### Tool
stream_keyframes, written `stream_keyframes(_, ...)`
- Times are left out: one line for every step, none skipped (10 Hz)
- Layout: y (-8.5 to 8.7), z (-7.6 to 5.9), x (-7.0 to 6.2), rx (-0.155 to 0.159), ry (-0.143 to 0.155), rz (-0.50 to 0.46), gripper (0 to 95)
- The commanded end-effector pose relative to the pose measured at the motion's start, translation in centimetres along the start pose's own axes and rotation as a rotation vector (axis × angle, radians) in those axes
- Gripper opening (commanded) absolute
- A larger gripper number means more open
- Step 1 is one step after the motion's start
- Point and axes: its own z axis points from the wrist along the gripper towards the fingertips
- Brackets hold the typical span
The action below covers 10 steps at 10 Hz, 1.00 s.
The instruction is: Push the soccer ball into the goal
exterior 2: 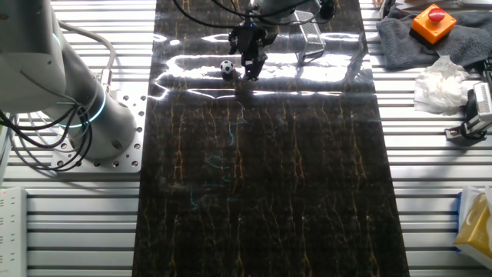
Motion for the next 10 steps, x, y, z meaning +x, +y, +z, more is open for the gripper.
stream_keyframes(-0.09,0.33,-0.26,-0.009,-0.005,-0.003,76.0)
stream_keyframes(-0.09,0.33,-0.26,-0.009,-0.006,-0.006,76.0)
stream_keyframes(-0.09,0.33,-0.25,-0.007,-0.005,-0.009,76.0)
stream_keyframes(-0.09,0.33,-0.25,-0.006,-0.004,-0.013,76.0)
stream_keyframes(-0.09,0.33,-0.25,-0.005,-0.004,-0.019,76.0)
stream_keyframes(-0.09,0.33,-0.28,-0.003,-0.005,-0.024,76.0)
stream_keyframes(-0.1,0.34,-0.3,0.0,-0.005,-0.028,76.0)
stream_keyframes(-0.1,0.34,-0.3,0.004,-0.004,-0.032,76.0)
stream_keyframes(-0.1,0.34,-0.3,0.006,-0.003,-0.033,76.0)
stream_keyframes(-0.1,0.34,-0.3,0.011,-0.007,-0.03,76.0)
